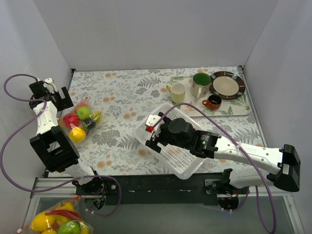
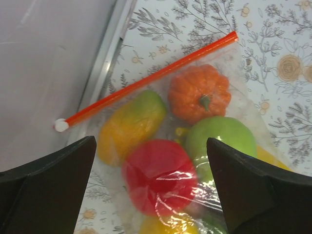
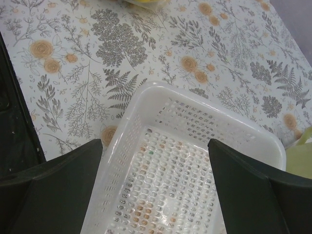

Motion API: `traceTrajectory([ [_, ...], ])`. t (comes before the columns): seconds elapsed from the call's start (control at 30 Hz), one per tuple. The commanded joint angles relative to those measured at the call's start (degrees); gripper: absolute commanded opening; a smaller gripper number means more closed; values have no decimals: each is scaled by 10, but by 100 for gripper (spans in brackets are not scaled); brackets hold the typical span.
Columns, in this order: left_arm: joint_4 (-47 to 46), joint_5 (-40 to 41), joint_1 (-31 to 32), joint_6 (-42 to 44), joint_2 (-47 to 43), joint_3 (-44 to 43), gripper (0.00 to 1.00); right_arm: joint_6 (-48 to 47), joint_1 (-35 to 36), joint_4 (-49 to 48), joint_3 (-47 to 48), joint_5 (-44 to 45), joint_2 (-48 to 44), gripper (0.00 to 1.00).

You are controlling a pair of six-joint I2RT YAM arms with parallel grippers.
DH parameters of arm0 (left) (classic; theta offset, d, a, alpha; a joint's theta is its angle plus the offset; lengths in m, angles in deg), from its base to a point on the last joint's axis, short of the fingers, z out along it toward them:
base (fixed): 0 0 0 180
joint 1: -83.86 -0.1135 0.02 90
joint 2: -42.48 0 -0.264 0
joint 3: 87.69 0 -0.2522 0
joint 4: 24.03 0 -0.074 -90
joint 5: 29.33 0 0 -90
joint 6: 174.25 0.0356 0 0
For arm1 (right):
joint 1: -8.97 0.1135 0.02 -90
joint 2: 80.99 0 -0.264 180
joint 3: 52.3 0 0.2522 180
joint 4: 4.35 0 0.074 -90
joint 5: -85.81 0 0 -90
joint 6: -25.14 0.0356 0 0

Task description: Open the zip-top bag and remove the fake food

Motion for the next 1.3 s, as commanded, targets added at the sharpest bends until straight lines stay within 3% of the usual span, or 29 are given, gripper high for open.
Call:
traceTrajectory([
  [0.0, 35, -69, -9, -69, 36, -51, 98, 20, 2, -33, -18, 17, -13, 99],
  [0.33, -39, -47, -12, -123, 91, -7, 98, 33, 2, -37, -49, 23, -28, 99],
  [0.53, -63, -52, 17, -101, 79, 64, 86, 39, 2, -37, -48, 25, -27, 99],
  [0.57, -68, -55, 21, -94, 69, 81, 81, 40, 2, -36, -46, 28, -24, 99],
  [0.6, -70, -60, 25, -93, 63, 87, 61, 43, 3, -37, -45, 29, -23, 99],
  [0.63, -70, -75, 31, -90, 60, 91, 49, 44, 2, -35, -43, 30, -21, 99],
  [0.7, -53, -96, 38, -86, 51, 86, 9, 48, 2, -38, -41, 33, -17, 98],
  [0.73, -34, -112, 45, -86, 47, 79, 1, 50, 2, -41, -40, 33, -16, 99],
  [1.03, 96, -214, 49, -50, -54, -15, 0, 24, -7, -84, -1, 62, 22, 99],
  [1.13, 159, -284, 49, -20, -89, -44, 0, 10, -28, -89, 47, 62, 52, 99],
  [1.27, 268, -397, 49, 69, -126, -69, 0, 8, -88, -94, 120, -5, 86, 99],
])
